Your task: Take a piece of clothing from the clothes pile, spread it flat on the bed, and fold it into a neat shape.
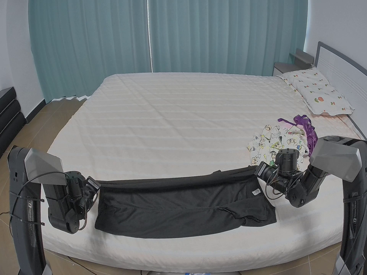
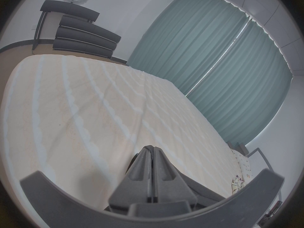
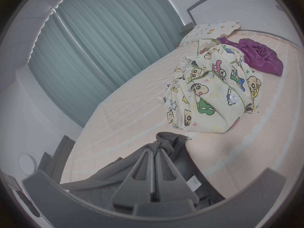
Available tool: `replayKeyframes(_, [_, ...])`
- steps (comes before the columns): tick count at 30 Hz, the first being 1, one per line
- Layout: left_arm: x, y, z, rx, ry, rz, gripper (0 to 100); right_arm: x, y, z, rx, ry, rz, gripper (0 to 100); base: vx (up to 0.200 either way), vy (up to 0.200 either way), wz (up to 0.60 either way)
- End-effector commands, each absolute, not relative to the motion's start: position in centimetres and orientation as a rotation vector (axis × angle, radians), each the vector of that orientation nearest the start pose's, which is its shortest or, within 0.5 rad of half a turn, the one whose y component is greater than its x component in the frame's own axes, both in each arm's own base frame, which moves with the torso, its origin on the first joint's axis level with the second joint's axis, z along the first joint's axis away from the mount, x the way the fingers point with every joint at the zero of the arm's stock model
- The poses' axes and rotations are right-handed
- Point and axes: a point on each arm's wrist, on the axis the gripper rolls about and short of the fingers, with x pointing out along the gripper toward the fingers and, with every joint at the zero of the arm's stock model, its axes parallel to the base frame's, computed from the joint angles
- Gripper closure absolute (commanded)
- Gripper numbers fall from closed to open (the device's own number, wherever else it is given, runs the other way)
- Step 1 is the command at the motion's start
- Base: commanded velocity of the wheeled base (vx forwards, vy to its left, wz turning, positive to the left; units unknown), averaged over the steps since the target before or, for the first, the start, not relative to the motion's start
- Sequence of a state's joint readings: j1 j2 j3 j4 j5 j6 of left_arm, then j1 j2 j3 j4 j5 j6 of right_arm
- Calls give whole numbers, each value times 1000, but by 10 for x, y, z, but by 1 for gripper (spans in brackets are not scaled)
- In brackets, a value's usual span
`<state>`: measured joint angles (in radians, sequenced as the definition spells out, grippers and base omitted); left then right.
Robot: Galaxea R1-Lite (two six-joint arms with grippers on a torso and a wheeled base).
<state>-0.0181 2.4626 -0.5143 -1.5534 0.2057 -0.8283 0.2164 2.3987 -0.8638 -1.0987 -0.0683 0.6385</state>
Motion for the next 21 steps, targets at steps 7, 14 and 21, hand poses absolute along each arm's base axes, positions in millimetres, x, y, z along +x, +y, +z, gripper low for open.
replayKeyframes(7, [321,-3,-58,-694,374,344,100,374,84,-33,463,550,21,100,0,0,0])
replayKeyframes(14, [318,-3,-67,-650,412,347,100,371,87,-42,425,580,34,100,0,0,0])
replayKeyframes(21, [313,-7,-73,-618,450,341,100,368,87,-46,408,627,26,100,0,0,0])
